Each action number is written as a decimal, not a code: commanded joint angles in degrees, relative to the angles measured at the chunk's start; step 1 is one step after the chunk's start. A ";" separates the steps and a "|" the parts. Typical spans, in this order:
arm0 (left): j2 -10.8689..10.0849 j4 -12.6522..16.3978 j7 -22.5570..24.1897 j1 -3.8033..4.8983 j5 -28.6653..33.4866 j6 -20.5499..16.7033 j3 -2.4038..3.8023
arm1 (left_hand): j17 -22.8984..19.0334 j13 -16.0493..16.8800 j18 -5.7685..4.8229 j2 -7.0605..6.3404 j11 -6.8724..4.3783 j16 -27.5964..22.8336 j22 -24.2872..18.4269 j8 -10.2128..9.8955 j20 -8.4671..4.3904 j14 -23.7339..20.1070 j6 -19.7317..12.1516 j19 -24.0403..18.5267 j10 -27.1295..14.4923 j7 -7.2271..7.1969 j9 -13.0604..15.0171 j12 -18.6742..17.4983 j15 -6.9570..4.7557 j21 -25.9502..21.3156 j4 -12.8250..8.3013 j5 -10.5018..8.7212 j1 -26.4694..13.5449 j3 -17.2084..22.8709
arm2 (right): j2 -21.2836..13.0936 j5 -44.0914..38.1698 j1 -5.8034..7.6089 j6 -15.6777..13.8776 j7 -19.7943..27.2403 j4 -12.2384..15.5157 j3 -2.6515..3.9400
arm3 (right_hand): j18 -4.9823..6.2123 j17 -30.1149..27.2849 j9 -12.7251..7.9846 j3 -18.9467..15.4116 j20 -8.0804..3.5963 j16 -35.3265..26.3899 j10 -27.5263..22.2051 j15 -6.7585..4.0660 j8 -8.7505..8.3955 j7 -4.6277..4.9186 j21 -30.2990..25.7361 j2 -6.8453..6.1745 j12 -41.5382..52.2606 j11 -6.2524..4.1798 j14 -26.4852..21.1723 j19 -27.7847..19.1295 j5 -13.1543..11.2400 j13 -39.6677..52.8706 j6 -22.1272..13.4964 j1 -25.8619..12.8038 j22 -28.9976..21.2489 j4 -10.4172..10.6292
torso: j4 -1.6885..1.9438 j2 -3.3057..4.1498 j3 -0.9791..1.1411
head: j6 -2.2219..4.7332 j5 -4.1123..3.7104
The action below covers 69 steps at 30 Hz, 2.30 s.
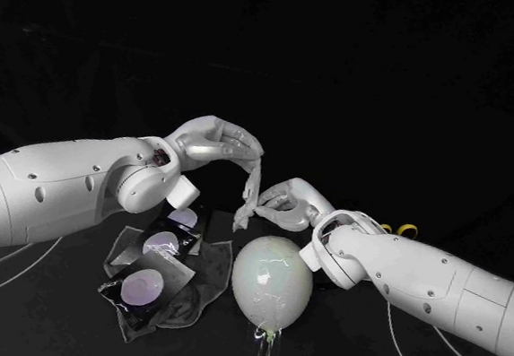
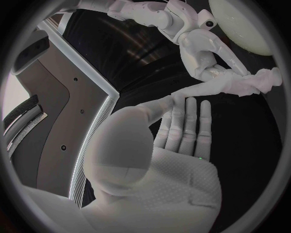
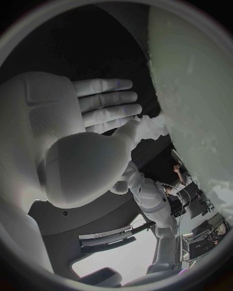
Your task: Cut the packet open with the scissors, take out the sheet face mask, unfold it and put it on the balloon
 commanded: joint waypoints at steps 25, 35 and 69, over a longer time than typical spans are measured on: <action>-1.32 0.02 0.72 0.11 0.68 -0.70 0.05 | -0.12 0.12 0.14 -0.08 -0.13 0.43 0.12 0.29 0.36 -0.32 0.24 0.09 -0.42 0.26 10.89 0.24 -0.26 0.33 -0.21 0.16 0.45 0.15 | -4.02 -2.38 -0.36 -11.09 1.26 4.99 0.15 | 0.32 2.50 6.20 -0.82 -3.82 6.49 8.54 -4.37 6.97 -4.00 6.23 2.70 7.02 -4.21 9.25 6.38 -0.02 4.79 4.25 -0.38 4.75 -3.26 | -0.05 -0.01 0.03 | -0.20 0.16; -2.16 -0.94 0.48 0.06 0.36 -1.83 -0.10 | -0.14 0.14 0.15 -0.10 -0.12 0.47 0.13 0.28 0.38 -0.32 0.25 0.08 -0.41 0.28 10.94 0.28 -0.24 0.35 -0.18 0.16 0.41 0.14 | -7.99 -2.41 0.37 -14.32 1.26 9.45 1.09 | 0.21 2.74 7.26 -0.18 -4.06 6.91 8.29 -4.55 7.50 -4.04 7.32 2.82 7.83 -4.30 9.34 6.01 -0.02 5.85 3.99 -0.68 6.25 -3.90 | -0.10 -0.08 -0.02 | -0.18 0.02; -1.80 1.26 0.66 0.02 0.42 -2.04 -0.16 | -0.15 0.16 0.17 -0.12 -0.12 0.54 0.15 0.28 0.40 -0.32 0.27 0.08 -0.40 0.29 11.01 0.34 -0.24 0.38 -0.15 0.16 0.37 0.14 | 1.00 -0.74 0.36 -4.02 -0.61 2.23 0.81 | 0.36 3.68 2.36 -4.33 -0.09 6.98 -3.91 0.10 -2.68 1.97 2.35 -2.79 1.56 1.55 -0.77 -0.44 -0.03 3.02 -6.06 -6.28 4.02 2.75 | 0.00 0.01 0.00 | -0.05 0.24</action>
